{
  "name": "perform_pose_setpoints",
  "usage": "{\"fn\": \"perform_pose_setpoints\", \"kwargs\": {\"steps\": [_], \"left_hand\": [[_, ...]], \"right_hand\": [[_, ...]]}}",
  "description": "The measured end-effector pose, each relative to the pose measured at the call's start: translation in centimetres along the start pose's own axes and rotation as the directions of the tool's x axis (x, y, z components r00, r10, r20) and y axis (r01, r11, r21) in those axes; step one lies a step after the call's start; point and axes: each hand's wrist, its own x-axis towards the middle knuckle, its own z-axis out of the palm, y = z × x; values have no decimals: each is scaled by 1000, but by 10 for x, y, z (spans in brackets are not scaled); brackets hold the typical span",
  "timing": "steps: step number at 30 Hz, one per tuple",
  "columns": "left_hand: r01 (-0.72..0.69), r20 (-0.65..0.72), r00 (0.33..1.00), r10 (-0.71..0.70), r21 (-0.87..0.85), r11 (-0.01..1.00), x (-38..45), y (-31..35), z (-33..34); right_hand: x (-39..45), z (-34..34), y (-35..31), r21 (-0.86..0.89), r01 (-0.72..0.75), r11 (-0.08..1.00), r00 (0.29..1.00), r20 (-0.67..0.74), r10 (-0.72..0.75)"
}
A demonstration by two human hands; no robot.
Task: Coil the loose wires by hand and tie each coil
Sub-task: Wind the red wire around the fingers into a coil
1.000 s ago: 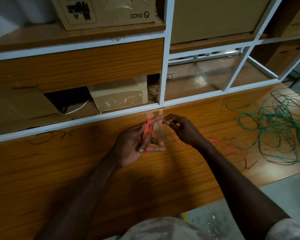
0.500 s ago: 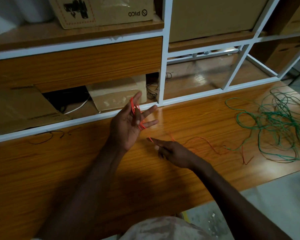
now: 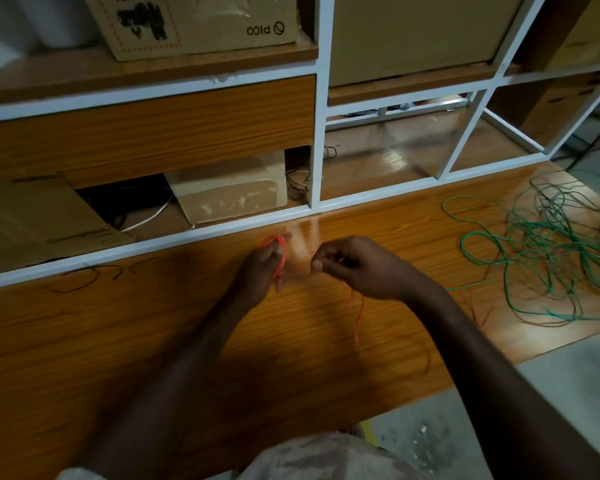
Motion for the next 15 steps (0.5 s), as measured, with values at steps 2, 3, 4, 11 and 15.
{"fn": "perform_pose_setpoints", "kwargs": {"steps": [2, 3, 4, 11, 15], "left_hand": [[16, 125, 992, -16, 4, 1000, -7, -2, 5], [63, 187, 981, -50, -61, 996, -11, -1, 6], [111, 228, 970, -79, -133, 985, -16, 0, 6], [181, 401, 916, -28, -349, 920, -53, 19, 7], [178, 349, 937, 1, -482, 858, -60, 28, 7]], "right_hand": [[5, -14, 7, -9, -29, 1000, 996, -84, 29], [8, -21, 12, -16, -31, 999, 990, -141, 28], [11, -27, 18, -31, -33, 999, 980, -195, 26], [31, -20, 44, -88, -26, 996, 940, -340, -5], [35, -1, 54, -90, -28, 996, 935, -356, -6]]}}
